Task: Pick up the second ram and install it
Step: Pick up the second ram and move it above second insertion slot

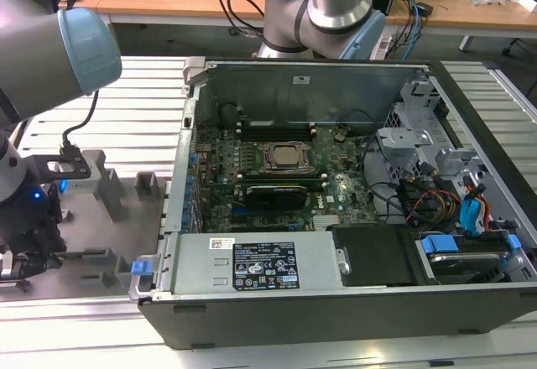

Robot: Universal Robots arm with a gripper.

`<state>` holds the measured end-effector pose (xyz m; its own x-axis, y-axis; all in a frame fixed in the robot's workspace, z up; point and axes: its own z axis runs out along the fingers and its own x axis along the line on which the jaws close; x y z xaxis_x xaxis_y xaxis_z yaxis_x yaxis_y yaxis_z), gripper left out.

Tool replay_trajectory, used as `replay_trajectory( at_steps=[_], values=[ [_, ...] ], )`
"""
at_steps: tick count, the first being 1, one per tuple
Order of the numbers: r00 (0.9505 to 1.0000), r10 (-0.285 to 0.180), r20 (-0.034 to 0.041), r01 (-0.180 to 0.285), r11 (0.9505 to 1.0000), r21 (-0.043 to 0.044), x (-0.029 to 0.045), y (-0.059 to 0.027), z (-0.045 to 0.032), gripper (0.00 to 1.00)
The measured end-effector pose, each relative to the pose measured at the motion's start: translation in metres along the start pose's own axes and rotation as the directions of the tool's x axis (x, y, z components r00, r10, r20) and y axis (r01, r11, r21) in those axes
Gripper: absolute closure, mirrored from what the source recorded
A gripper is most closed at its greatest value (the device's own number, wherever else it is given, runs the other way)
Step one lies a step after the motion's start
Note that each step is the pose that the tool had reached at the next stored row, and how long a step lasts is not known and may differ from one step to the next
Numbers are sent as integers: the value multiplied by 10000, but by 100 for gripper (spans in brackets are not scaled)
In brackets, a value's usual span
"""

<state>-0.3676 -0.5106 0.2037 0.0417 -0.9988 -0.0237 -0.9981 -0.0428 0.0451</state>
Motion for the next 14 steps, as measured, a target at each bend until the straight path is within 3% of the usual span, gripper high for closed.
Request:
replay_trajectory(
  at_steps=[4, 6, 7, 14],
  values=[
    [10000, 0, 0, 0, 10000, 0, 0, 0, 1, 71],
    [10000, 0, -1, 0, 10000, -1, 0, 0, 2, 85],
    [10000, 0, 0, 0, 10000, 0, 0, 0, 3, 87],
    [10000, 0, -1, 0, 10000, -1, 0, 0, 6, 87]
  ],
)
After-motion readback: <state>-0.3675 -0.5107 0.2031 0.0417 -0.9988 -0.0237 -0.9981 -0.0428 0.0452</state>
